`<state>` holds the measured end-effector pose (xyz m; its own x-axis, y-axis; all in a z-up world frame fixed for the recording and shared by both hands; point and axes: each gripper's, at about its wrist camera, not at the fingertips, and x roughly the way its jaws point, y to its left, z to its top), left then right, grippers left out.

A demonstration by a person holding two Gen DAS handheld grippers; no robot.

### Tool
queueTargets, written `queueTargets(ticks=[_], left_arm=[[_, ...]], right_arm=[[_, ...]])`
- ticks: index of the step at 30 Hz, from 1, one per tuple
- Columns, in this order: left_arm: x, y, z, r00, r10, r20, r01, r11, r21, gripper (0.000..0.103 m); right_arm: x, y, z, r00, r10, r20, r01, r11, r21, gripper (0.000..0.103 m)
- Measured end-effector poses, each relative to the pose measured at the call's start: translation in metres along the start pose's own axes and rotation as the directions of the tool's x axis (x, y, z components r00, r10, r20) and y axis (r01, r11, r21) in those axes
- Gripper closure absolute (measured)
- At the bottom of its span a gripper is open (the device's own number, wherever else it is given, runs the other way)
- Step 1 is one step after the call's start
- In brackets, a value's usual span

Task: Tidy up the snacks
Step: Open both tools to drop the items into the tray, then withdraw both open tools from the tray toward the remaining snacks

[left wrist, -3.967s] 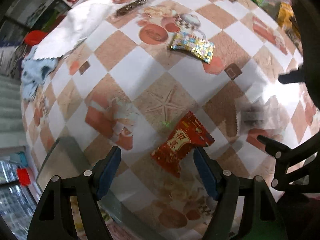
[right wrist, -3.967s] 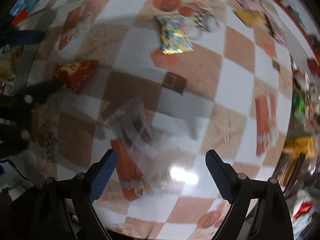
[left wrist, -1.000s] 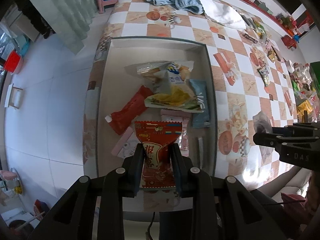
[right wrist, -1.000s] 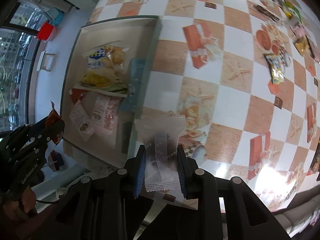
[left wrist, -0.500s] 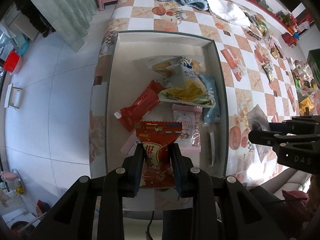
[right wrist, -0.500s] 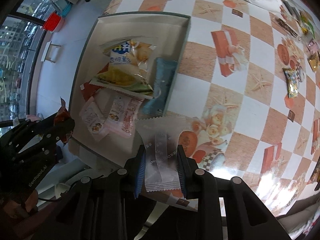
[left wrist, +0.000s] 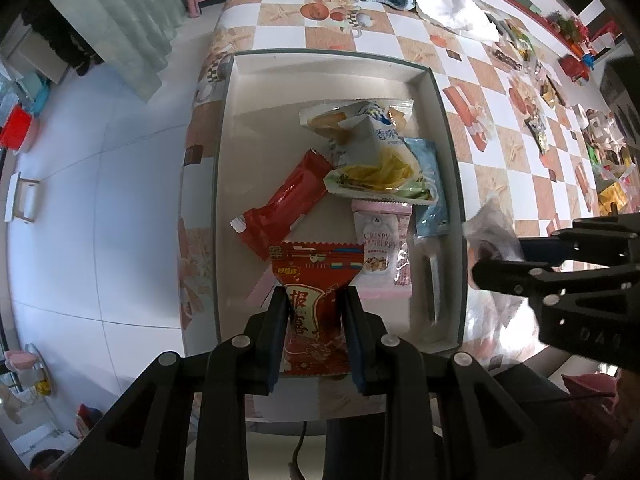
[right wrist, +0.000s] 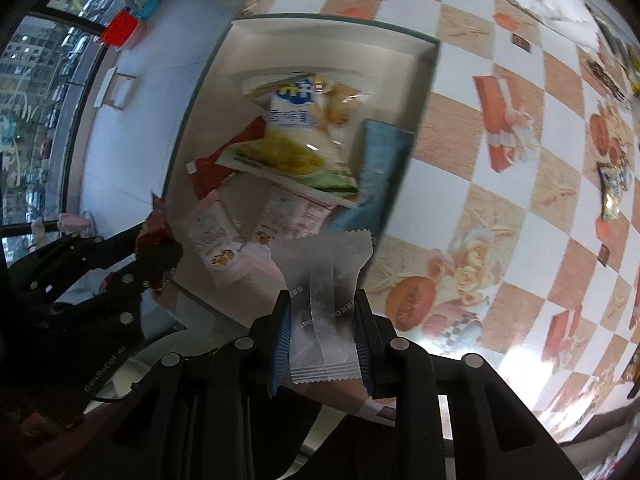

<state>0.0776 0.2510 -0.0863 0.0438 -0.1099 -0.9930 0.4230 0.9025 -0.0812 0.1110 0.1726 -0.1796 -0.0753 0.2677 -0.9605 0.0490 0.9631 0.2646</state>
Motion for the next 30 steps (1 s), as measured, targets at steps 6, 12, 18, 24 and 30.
queueTargets(ticks=[6,12,18,24,30], left_arm=[[0.004,-0.001,0.000,1.000,-0.011,-0.014,0.011,1.000,0.018,0.073],[0.009,-0.001,0.003,1.000,-0.002,-0.030,0.002,1.000,0.025,0.056],[0.006,-0.004,0.010,1.000,-0.011,-0.014,0.012,1.000,0.021,0.037],[0.007,-0.025,0.017,1.000,-0.028,-0.009,0.029,0.997,0.076,0.034],[0.013,-0.061,0.025,0.997,-0.068,-0.025,0.071,0.987,0.141,0.031]], right_arm=[[0.011,0.019,0.009,0.999,0.036,-0.019,-0.036,0.999,-0.018,0.072],[0.017,0.019,0.011,0.999,0.040,-0.035,-0.040,0.999,0.004,0.043],[0.013,-0.016,0.008,0.998,0.057,-0.017,-0.054,0.988,0.142,0.010],[0.023,-0.066,-0.009,0.997,0.051,-0.060,-0.028,0.945,0.324,0.000],[0.029,-0.118,-0.050,0.996,0.043,-0.074,-0.001,0.868,0.497,0.000]])
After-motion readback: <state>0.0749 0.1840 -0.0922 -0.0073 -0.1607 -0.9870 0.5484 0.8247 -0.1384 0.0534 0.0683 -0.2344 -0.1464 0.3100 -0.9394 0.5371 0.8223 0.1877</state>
